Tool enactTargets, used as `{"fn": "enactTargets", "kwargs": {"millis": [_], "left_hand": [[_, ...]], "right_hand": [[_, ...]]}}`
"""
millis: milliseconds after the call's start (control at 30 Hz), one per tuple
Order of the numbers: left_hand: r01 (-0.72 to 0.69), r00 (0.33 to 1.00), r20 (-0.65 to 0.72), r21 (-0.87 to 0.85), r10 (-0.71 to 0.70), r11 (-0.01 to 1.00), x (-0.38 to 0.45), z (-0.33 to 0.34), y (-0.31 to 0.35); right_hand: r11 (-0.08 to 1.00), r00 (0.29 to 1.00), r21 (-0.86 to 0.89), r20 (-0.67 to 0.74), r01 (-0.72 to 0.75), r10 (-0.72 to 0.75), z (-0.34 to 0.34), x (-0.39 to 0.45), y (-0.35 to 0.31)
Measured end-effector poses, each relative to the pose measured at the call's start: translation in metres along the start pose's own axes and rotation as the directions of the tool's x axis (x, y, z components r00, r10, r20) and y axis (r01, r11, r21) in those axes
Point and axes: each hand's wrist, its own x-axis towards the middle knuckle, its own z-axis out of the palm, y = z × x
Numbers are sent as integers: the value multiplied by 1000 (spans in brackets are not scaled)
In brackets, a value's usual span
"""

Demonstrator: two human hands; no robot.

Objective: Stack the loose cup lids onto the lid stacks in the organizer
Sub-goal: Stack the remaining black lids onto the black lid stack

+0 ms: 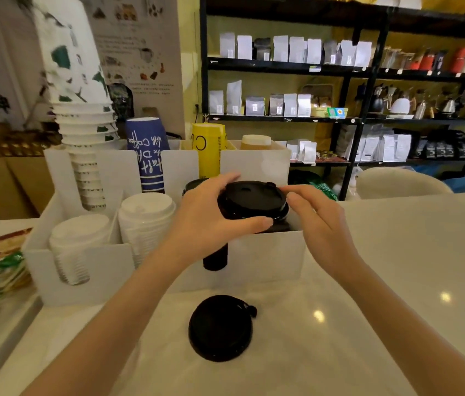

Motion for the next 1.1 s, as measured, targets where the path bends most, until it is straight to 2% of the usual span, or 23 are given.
{"fn": "enactTargets", "kwargs": {"millis": [133,367,500,767,1100], "left_hand": [[19,997,-68,-66,-24,998,11,-13,-11],[31,985,-166,-72,-42,997,23,-22,-33],[48,979,-195,-19,-50,999,26,-20,-45],[66,980,-189,50,-55,997,28,-16,-56],[72,982,-181,81,-56,994,29,-17,-60]], "right_hand": [[998,999,56,12,34,-35,13,24,-1],[983,989,149,90,104,-118,35,49,0],[976,983,204,147,80,-111,47,52,6],[953,956,300,267,33,-118,56,56,13],[958,959,285,276,-22,-61,64,56,28]]}}
